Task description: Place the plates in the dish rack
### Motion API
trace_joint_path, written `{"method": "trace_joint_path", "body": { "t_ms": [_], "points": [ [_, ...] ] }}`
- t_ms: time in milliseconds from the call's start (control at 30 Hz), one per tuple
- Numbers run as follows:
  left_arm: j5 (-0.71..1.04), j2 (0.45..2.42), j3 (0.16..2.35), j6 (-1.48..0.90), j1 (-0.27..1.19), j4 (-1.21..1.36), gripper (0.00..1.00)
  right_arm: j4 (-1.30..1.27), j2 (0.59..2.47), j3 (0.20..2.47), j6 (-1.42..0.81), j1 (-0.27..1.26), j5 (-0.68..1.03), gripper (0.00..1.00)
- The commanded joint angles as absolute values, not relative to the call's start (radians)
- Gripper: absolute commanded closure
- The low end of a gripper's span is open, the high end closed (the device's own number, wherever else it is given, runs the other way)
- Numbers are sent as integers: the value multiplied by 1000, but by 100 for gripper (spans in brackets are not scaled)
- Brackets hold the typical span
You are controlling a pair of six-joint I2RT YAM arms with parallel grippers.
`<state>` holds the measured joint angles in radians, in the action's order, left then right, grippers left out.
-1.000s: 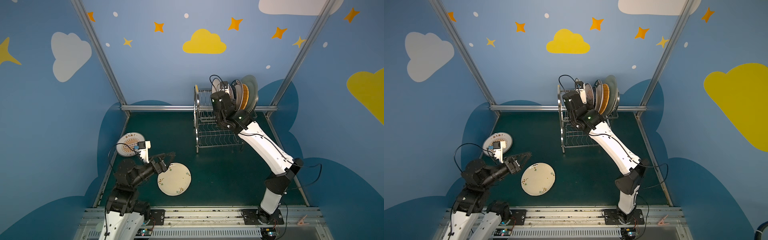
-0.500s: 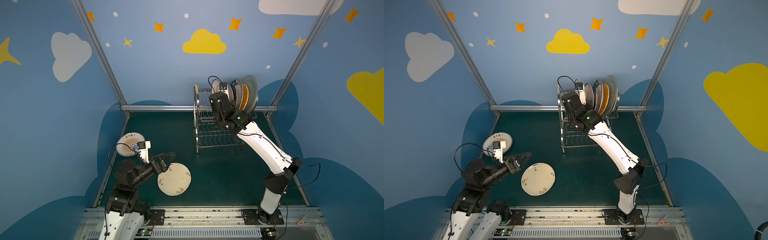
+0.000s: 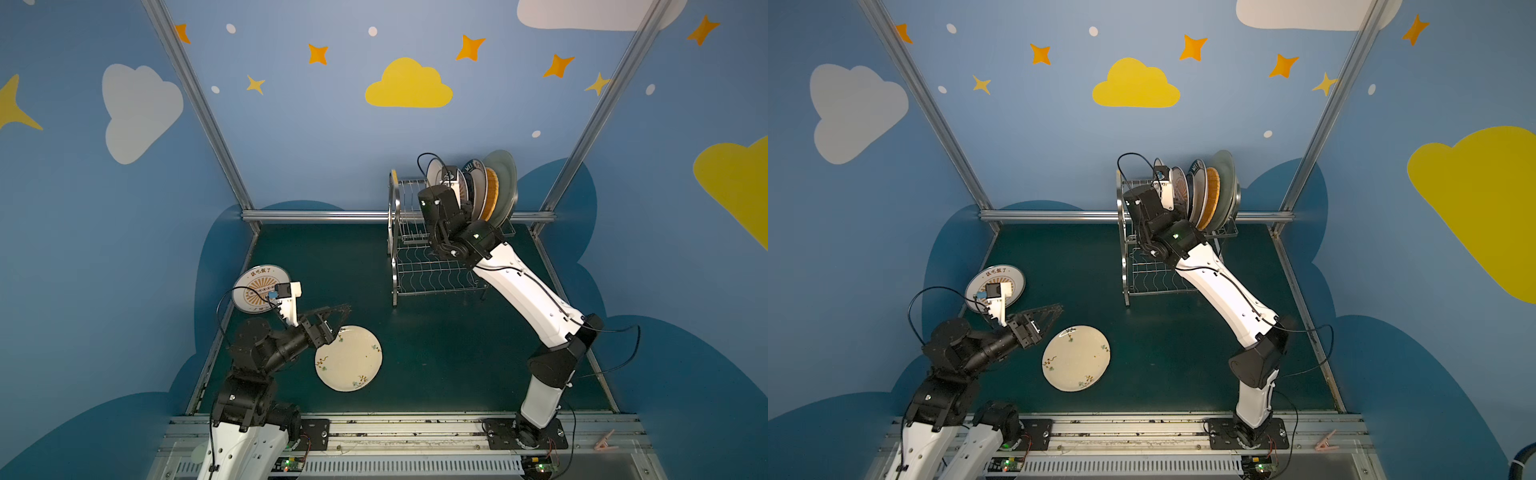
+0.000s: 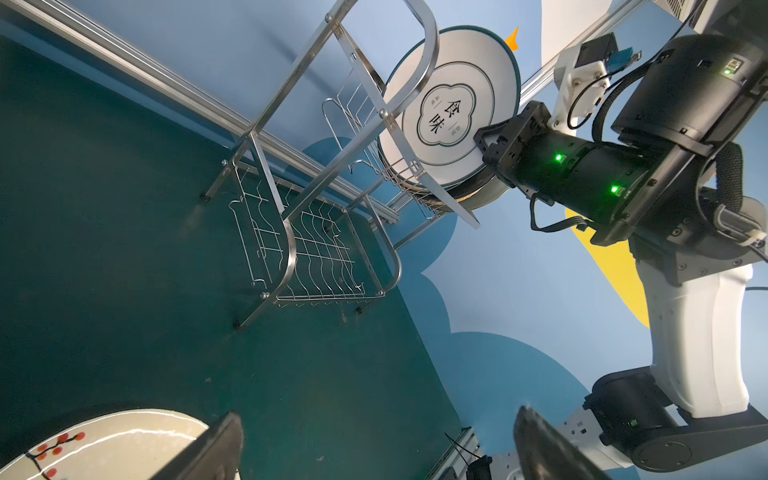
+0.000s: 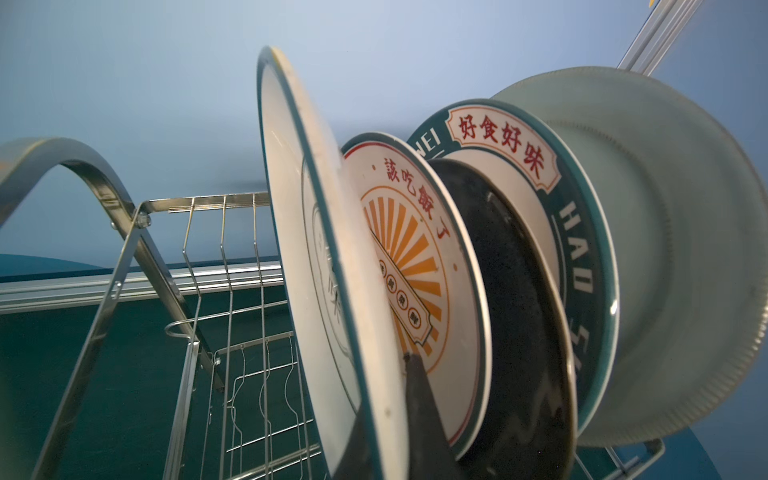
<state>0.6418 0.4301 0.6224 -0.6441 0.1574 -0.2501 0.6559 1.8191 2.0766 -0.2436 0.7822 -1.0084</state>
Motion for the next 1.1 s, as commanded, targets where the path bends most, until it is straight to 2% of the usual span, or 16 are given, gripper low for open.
{"method": "trace_joint_path", "body": {
  "t_ms": [0,800,933,1067],
  "points": [
    [638,427,615,-638,153,-235,0,681,1809,2060,-243,773,-1034,100],
    [638,423,615,-639,149,-236,0,755,1774,2016,-312,764,-979,100],
    [638,426,615,-638,150,-235,0,733,1761,2000,-290,762,-973,94],
    [638,426,615,-638,149,-236,0,685,1744,1975,-246,754,-938,94]
  ]
}}
